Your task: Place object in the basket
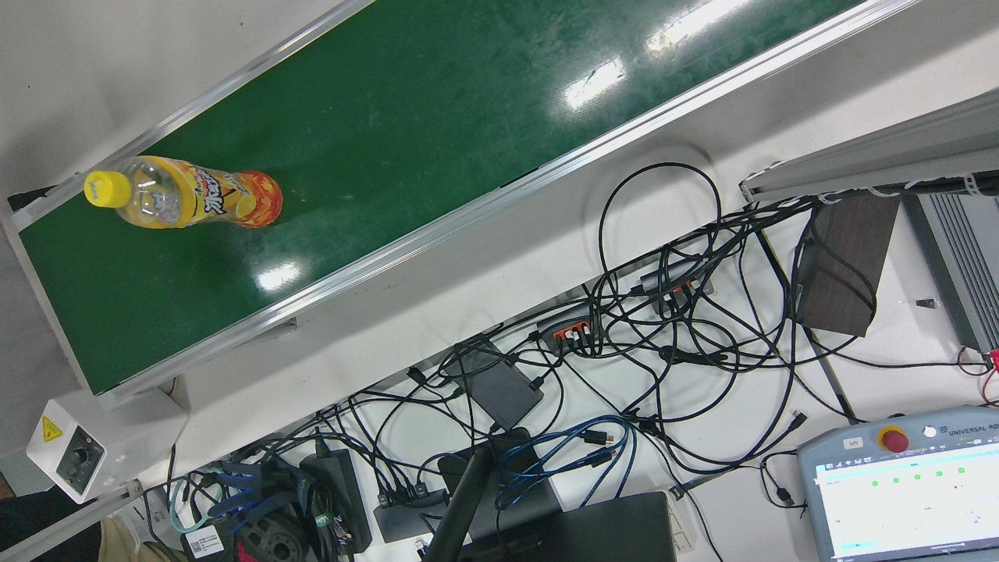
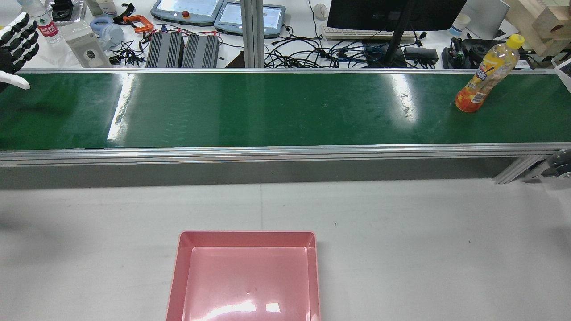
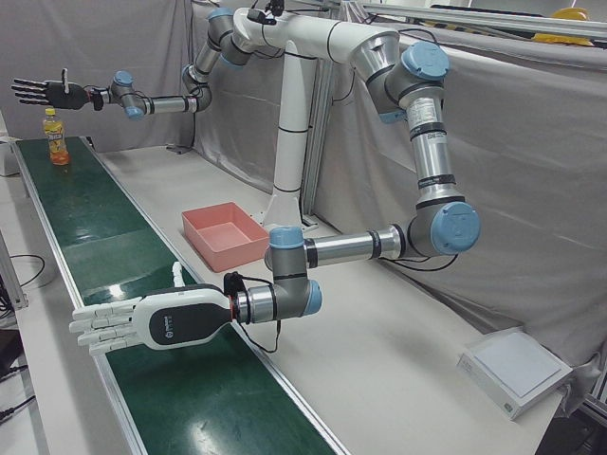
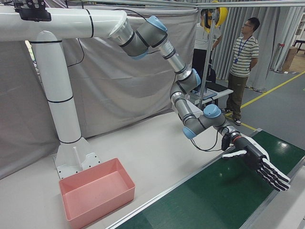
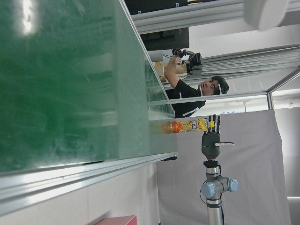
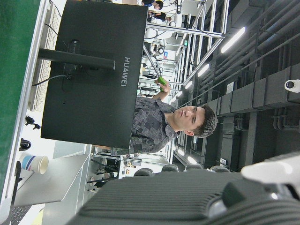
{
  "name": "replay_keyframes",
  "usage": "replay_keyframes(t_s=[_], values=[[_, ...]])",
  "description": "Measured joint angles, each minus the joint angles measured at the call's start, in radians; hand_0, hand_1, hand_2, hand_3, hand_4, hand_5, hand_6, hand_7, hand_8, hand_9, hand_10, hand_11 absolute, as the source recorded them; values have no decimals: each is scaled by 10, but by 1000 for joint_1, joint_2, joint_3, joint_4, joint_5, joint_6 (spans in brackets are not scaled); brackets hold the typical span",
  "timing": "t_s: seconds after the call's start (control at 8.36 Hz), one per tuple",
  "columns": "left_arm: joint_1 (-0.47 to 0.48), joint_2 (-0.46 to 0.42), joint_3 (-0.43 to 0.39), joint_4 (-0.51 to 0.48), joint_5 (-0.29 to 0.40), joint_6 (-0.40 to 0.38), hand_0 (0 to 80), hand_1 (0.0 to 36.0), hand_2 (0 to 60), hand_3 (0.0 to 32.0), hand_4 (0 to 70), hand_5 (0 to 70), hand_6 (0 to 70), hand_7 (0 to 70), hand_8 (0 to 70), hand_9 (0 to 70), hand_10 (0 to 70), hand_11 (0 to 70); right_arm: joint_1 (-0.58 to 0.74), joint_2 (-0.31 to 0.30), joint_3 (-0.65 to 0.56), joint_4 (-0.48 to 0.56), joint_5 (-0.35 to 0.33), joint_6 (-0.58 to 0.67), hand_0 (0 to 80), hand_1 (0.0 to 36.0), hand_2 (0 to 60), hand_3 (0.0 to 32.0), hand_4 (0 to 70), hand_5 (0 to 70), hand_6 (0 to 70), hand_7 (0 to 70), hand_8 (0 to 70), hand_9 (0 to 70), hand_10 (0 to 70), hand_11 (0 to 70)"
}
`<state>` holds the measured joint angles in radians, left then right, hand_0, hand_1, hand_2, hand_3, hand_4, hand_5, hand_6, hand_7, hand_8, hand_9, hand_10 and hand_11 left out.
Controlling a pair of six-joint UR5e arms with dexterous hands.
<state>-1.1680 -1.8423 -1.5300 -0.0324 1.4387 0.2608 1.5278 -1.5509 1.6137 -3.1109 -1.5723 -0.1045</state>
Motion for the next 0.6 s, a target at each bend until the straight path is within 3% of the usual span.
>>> replay_keyframes(t_s=[0.6], values=[[-1, -2, -4, 16, 7, -13, 664, 128, 0, 0, 0, 27, 0, 0, 0, 0, 0, 0, 0, 0, 0, 0, 0, 0, 0, 0, 0, 0, 0, 0, 0, 0, 0, 0, 0, 0]])
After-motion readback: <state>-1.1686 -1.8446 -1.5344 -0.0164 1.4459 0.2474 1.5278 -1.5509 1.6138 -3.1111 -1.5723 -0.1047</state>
